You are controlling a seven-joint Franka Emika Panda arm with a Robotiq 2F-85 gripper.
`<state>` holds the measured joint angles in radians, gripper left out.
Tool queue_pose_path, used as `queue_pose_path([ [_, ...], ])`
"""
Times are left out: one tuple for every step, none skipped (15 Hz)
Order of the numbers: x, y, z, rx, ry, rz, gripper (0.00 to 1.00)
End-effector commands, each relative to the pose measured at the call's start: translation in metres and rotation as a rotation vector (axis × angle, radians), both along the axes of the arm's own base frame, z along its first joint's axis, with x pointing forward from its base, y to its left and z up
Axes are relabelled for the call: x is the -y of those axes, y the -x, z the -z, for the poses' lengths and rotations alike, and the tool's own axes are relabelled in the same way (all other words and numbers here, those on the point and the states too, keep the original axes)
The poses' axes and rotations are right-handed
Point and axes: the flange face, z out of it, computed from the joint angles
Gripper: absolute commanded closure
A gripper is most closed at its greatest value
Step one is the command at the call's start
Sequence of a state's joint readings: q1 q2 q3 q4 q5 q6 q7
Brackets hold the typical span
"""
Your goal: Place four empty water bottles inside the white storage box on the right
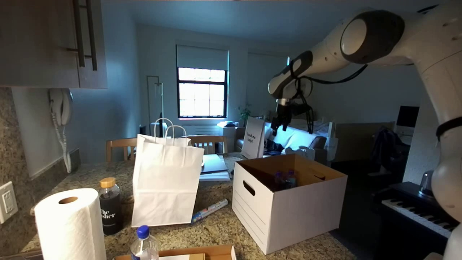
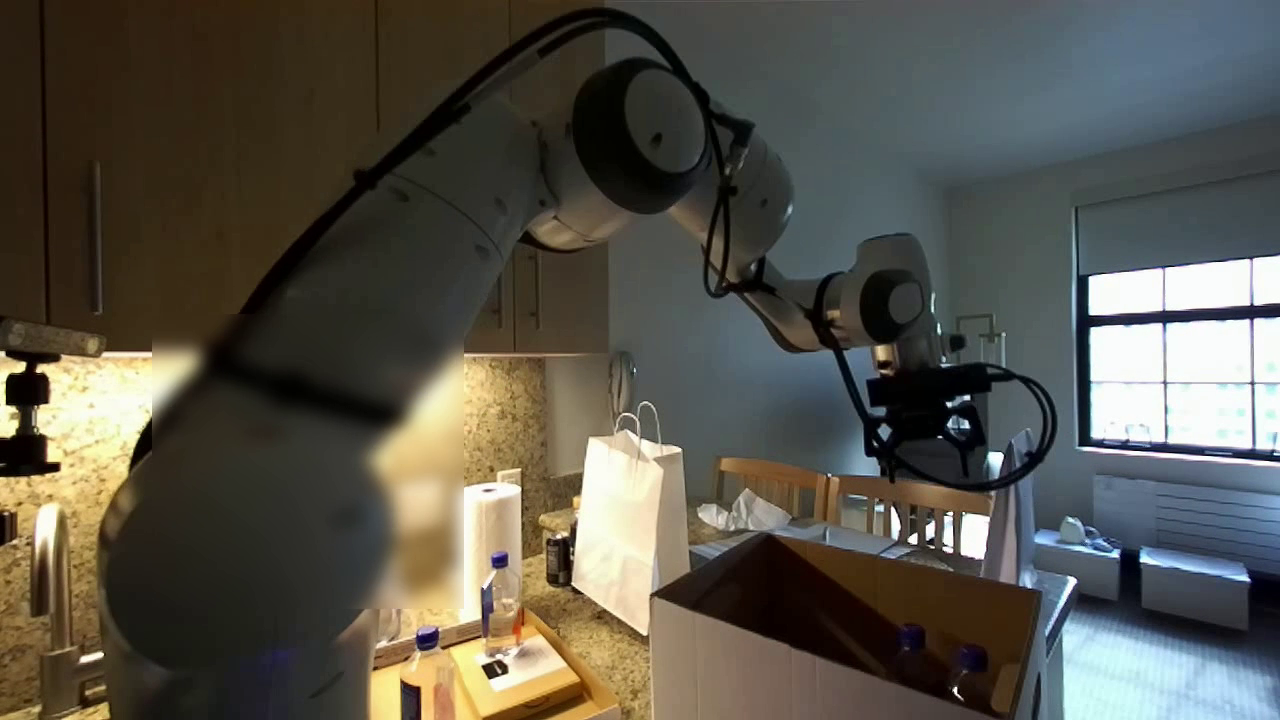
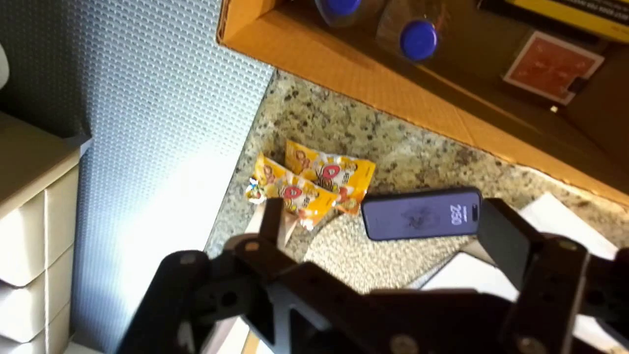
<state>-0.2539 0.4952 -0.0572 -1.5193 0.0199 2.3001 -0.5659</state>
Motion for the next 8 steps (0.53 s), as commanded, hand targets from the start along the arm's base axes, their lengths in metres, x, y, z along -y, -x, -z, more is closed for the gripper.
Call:
queue_pose_path([
  [-0.041,0.019,-0.044,0.079,-0.048,0.016,0.0],
  [-0.058,0.022,-0.054,0.097,-0.048,0.004,0.0],
  [-0.075,0.025,-0.062,0.105,-0.05,-0.013,0.0],
  [-0.096,0.029,-0.067,0.091,-0.054,-0.049,0.0],
  [-0.12,0.033,-0.07,0.06,-0.077,-0.102,0.0],
  [-0.149,0.039,-0.07,0.024,-0.093,-0.163,0.0],
  [-0.179,0.045,-0.069,0.001,-0.101,-0.202,0.0],
  [-0.207,0.051,-0.066,-0.024,-0.102,-0.246,0.0],
])
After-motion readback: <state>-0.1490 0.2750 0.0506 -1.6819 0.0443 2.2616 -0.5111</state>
